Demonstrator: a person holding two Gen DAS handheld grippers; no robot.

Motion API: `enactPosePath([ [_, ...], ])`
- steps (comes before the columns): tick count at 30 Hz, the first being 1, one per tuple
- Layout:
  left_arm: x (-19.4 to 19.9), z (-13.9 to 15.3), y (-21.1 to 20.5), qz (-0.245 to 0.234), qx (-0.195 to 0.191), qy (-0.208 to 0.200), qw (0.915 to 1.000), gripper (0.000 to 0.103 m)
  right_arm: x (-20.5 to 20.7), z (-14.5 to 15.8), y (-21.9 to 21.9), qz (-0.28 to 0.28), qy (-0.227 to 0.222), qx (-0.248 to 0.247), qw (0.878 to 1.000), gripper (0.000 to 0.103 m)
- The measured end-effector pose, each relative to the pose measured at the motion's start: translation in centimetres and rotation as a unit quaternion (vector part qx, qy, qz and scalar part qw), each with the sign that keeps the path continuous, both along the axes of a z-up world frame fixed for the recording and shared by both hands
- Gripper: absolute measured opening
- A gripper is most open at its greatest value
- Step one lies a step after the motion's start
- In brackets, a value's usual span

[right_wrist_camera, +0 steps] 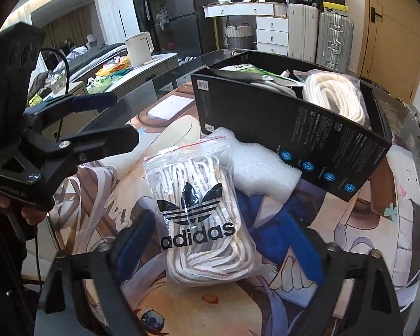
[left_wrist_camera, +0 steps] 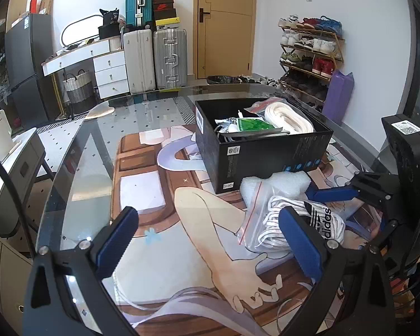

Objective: Organize soft objects
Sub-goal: 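Grasp the clear adidas bag of laces with the right gripper and lift it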

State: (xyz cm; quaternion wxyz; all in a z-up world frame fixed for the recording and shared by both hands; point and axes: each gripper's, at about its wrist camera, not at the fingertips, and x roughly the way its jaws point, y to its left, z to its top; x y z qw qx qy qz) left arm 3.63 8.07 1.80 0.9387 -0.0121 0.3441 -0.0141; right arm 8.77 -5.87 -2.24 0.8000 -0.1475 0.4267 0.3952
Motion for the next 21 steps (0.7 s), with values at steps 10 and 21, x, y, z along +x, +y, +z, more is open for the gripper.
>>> enactPosePath([
  [10, 0.1, -0.3, -0.1, -0.003, -0.005, 0.007, 1.0, 0.101, -0.4, -0.4, 1.2, 0.011, -0.011, -0.016, 1.0, 0.073],
  [21, 0.2, -0.4, 0.0, 0.0, -0.01, 0.011, 0.9999, 0.101, -1.0, 0.2, 0.5, 0.032, -0.011, -0.009, 0.999, 0.049],
])
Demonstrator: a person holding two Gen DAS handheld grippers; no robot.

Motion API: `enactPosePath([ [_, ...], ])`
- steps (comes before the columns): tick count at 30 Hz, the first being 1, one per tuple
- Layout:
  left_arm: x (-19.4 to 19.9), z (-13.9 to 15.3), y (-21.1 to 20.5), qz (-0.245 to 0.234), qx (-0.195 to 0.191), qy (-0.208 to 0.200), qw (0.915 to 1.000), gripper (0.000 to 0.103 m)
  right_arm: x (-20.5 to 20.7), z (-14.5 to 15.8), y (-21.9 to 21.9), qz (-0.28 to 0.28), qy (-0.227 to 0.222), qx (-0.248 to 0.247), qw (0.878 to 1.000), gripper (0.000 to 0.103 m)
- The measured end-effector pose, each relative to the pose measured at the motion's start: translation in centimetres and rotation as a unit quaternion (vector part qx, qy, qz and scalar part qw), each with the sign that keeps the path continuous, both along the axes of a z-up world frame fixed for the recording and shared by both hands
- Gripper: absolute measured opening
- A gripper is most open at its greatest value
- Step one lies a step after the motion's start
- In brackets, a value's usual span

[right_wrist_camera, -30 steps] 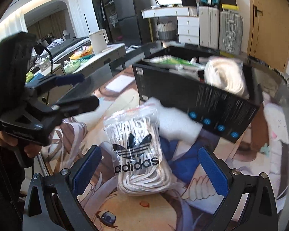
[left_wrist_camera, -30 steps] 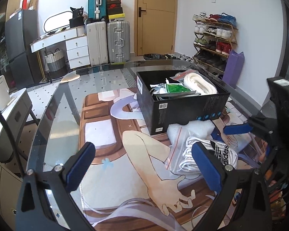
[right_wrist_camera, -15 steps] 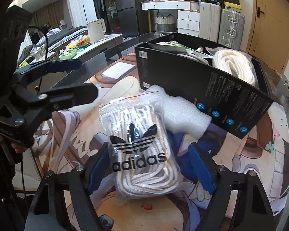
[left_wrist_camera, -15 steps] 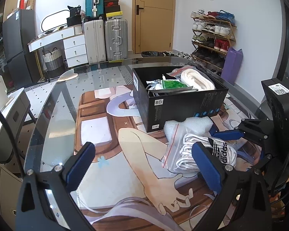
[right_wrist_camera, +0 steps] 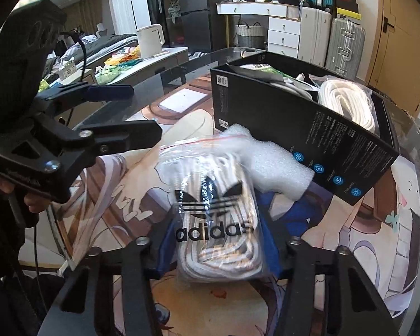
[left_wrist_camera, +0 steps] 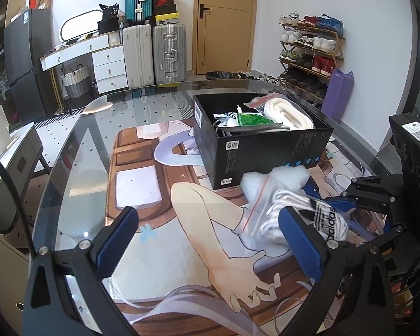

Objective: Organize soft objects
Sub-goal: 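Grasp the clear adidas bag of laces with the right gripper and lift it, then grasp the white foam piece with the left gripper while the right gripper holds the adidas bag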

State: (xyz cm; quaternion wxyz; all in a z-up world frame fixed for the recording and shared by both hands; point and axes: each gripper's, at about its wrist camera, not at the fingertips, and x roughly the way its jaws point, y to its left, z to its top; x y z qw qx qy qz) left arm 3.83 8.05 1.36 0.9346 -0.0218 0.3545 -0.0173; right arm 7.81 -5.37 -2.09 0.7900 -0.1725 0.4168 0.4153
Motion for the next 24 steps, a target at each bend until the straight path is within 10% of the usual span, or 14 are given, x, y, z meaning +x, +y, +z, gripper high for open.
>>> enactPosePath([
  [24, 0.3, -0.4, 0.2, 0.008, -0.011, 0.011, 0.9998, 0.101, 0.9, 6.0, -5.5, -0.055, -0.062, 0.072, 0.994, 0.048],
])
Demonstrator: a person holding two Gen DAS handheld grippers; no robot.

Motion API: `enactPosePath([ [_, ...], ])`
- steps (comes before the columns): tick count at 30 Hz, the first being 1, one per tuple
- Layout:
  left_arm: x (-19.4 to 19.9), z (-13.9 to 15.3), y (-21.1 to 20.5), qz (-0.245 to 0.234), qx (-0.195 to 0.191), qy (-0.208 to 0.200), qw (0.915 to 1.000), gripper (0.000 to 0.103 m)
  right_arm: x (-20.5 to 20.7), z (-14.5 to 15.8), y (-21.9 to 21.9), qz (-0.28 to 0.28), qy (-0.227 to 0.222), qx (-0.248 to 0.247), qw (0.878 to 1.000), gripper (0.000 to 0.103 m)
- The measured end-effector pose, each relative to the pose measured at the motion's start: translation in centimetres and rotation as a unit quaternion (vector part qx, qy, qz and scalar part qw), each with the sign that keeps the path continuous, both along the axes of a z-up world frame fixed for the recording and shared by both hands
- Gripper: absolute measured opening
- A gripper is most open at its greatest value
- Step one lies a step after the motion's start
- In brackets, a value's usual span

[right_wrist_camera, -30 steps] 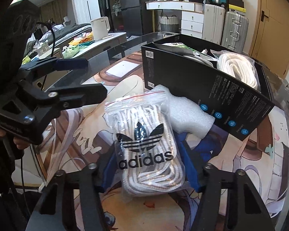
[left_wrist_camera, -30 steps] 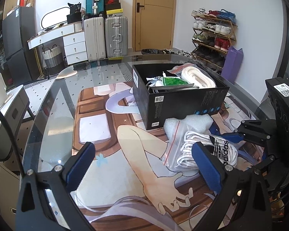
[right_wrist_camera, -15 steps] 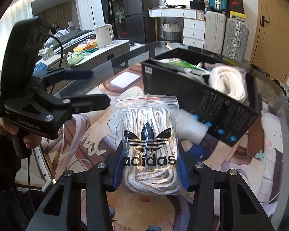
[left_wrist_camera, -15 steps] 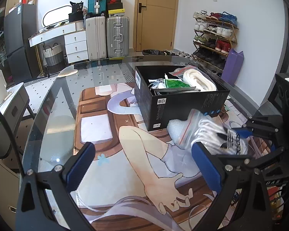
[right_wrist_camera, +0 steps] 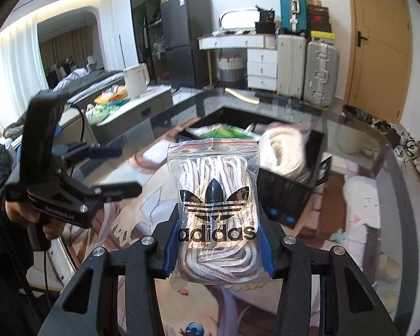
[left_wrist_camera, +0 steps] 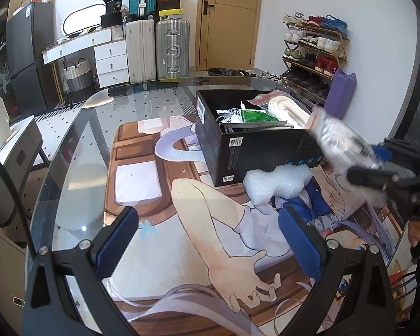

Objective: Organize soft objects
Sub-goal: 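Grasp the white foam piece with the left gripper while the right gripper holds the adidas bag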

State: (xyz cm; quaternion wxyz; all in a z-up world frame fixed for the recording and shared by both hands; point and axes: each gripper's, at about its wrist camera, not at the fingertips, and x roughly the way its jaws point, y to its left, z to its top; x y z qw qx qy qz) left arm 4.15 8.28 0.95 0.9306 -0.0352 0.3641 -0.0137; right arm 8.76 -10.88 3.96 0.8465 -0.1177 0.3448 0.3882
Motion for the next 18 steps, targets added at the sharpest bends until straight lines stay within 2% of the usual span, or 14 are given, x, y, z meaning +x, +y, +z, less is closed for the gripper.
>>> enactPosePath([
  [10, 2.1, -1.0, -2.7, -0.006, -0.013, 0.021, 0.9997, 0.101, 1.0, 2.3, -4.0, -0.054, -0.018, 0.031, 0.998, 0.048],
  [18, 4.5, -1.9, -5.8, -0.013, 0.008, 0.049, 0.9987, 0.101, 2.1, 2.5, -5.7, -0.078, -0.011, 0.04, 0.996, 0.048],
])
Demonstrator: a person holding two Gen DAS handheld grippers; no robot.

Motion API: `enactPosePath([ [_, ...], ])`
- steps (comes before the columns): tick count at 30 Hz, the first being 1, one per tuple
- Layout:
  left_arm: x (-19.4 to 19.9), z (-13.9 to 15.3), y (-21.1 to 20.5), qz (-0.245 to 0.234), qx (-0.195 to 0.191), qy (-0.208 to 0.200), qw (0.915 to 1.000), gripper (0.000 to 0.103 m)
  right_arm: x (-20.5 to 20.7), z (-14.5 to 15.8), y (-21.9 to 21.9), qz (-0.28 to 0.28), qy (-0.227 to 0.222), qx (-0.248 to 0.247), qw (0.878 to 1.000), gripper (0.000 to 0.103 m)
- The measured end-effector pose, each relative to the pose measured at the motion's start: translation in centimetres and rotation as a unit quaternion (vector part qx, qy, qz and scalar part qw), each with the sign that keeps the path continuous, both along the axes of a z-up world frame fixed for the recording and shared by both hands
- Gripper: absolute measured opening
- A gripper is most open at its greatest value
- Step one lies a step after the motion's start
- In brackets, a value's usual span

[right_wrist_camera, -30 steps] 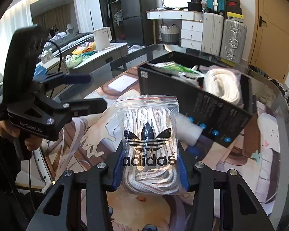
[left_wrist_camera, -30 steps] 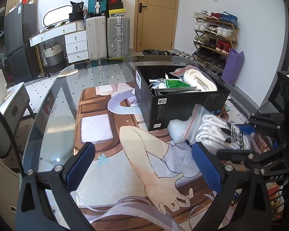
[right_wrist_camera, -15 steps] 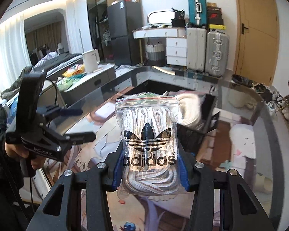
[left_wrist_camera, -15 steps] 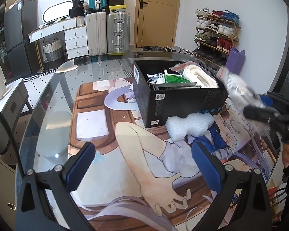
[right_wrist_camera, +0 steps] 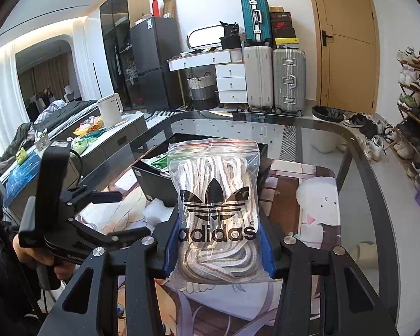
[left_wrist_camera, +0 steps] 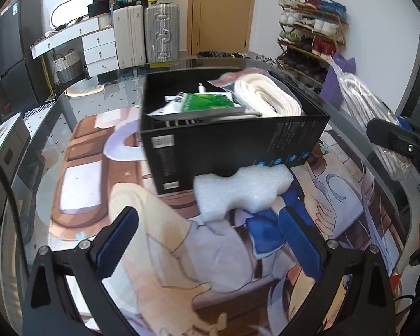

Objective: Organize soft objects
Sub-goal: 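Grasp the white foam piece with the left gripper while the right gripper holds the adidas bag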

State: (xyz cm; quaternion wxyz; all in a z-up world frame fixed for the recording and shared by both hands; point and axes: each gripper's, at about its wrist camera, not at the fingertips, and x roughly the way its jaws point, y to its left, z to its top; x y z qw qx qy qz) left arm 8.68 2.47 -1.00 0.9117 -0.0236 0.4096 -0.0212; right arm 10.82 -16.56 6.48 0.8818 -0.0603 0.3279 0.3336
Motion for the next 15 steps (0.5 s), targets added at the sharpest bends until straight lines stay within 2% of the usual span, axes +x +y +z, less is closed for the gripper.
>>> enactPosePath([
  [11, 2.6, -1.1, -2.5, -0.025, 0.009, 0.034, 0.9991, 0.1, 1.0, -0.7, -0.2, -0.008, 0.016, 0.004, 1.0, 0.048],
  [14, 2.8, -1.0, -2.9, -0.029, 0.009, 0.035, 0.9989, 0.096, 1.2, -0.9, -0.2, -0.009, 0.019, 0.003, 1.0, 0.048],
  [15, 2.9, -1.0, -2.9, -0.031, 0.008, 0.037, 0.9988, 0.091, 1.4, -0.9, 0.0, -0.008, 0.019, 0.003, 1.0, 0.048],
])
